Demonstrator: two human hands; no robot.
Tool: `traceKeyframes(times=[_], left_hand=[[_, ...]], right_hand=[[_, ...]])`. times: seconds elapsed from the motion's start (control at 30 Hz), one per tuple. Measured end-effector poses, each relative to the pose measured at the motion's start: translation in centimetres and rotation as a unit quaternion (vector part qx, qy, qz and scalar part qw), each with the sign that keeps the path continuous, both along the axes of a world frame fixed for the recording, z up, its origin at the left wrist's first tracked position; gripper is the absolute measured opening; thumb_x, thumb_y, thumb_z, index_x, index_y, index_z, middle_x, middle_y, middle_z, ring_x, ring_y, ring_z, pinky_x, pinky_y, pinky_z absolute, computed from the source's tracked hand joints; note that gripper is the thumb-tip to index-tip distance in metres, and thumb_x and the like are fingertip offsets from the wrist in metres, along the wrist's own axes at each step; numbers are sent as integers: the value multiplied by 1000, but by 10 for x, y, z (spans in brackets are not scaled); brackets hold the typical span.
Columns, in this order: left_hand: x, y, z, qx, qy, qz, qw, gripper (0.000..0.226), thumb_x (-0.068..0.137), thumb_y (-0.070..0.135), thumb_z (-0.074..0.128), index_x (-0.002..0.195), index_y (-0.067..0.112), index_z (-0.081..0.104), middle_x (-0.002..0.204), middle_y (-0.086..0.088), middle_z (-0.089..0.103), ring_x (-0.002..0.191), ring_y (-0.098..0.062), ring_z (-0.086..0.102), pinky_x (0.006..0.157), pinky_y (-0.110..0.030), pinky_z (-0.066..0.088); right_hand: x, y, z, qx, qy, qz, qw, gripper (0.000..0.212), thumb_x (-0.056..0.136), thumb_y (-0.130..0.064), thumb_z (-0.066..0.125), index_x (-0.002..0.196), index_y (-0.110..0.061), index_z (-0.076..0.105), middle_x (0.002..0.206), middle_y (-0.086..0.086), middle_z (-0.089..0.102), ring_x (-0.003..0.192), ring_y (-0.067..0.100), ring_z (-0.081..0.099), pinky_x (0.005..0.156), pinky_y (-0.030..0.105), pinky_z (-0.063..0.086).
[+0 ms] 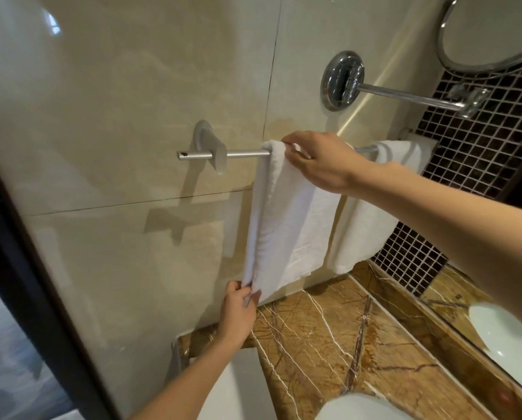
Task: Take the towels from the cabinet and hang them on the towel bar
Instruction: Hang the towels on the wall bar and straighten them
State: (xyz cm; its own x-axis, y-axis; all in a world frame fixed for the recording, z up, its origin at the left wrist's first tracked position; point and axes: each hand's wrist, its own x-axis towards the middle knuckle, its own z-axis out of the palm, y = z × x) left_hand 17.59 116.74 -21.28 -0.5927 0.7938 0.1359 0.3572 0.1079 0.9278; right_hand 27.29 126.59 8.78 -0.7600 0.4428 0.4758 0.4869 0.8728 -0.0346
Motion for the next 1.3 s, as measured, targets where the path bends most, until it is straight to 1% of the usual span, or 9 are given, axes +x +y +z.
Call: traceKeyframes(times=[0.1, 0.27, 0.43, 0.6, 0.7, 0.8, 1.0, 1.1, 1.3], left_hand=[[1, -1, -3, 17, 10, 20, 1000, 10, 87, 2, 61, 94, 5, 68, 90, -4, 54, 77, -17, 56, 69, -13, 37], [4, -4, 0, 21, -78, 75, 994, 35, 79, 0, 71, 98, 14, 45, 84, -1, 58, 75, -8, 55, 59, -10, 43], [4, 6, -3, -4, -35, 40, 999, 20, 83, 4, 67, 102, 10, 65, 93, -1, 62, 86, -18, 60, 69, -22, 44], [2, 14, 7, 22, -82, 22, 996, 35, 79, 16, 76, 108, 16, 56, 96, 5, 63, 86, -11, 59, 65, -15, 44], [2, 17, 8, 32, -87, 58, 994, 40, 78, 22, 76, 105, 14, 48, 93, 4, 61, 86, -13, 60, 68, -23, 44], [-1, 21, 4, 31, -78, 68, 994, 33, 81, 15, 74, 105, 6, 53, 99, -7, 68, 89, -22, 66, 71, -29, 49], [-11, 23, 7, 3, 3, 36, 999, 22, 87, 13, 66, 108, 4, 66, 98, -9, 71, 88, -24, 64, 72, -25, 44], [-13, 24, 11, -7, -8, 26, 1000, 23, 88, 15, 65, 109, 6, 65, 100, -9, 71, 90, -23, 65, 77, -31, 51], [-13, 17, 5, -11, -39, 45, 998, 22, 85, 15, 69, 105, 5, 66, 87, 2, 63, 80, -16, 58, 70, -26, 44]], right_hand=[[0, 0, -1, 0, 3, 1, 1000, 31, 99, -30, 40, 117, -12, 58, 107, 13, 65, 99, 32, 56, 74, 32, 37], [0, -1, -1, -6, 1, -3, 1000, 31, 99, -29, 41, 118, -11, 57, 105, 12, 64, 97, 30, 56, 72, 29, 33], [-1, -2, 0, -17, -3, -6, 1000, 31, 98, -28, 42, 122, -14, 56, 111, 10, 63, 102, 29, 55, 75, 29, 36], [-2, 1, -1, -43, 7, 6, 999, 33, 98, -28, 43, 126, -19, 57, 118, 7, 63, 106, 24, 56, 79, 27, 36], [-2, 3, -2, -31, 12, 8, 999, 31, 97, -28, 47, 125, -19, 58, 113, 10, 63, 101, 25, 57, 76, 26, 34], [-2, 5, -3, -25, 15, 10, 1000, 31, 96, -27, 49, 124, -19, 58, 110, 10, 61, 97, 25, 57, 74, 25, 32], [-1, 4, -4, -12, 9, 10, 1000, 31, 95, -28, 51, 125, -20, 58, 110, 9, 61, 97, 26, 57, 77, 31, 39], [-1, 5, -4, -16, 7, 7, 1000, 32, 95, -28, 51, 125, -21, 58, 110, 8, 61, 97, 26, 57, 81, 34, 43], [-1, 7, -4, -16, 6, 3, 1000, 32, 95, -29, 51, 125, -21, 58, 110, 8, 62, 98, 26, 57, 83, 36, 44]])
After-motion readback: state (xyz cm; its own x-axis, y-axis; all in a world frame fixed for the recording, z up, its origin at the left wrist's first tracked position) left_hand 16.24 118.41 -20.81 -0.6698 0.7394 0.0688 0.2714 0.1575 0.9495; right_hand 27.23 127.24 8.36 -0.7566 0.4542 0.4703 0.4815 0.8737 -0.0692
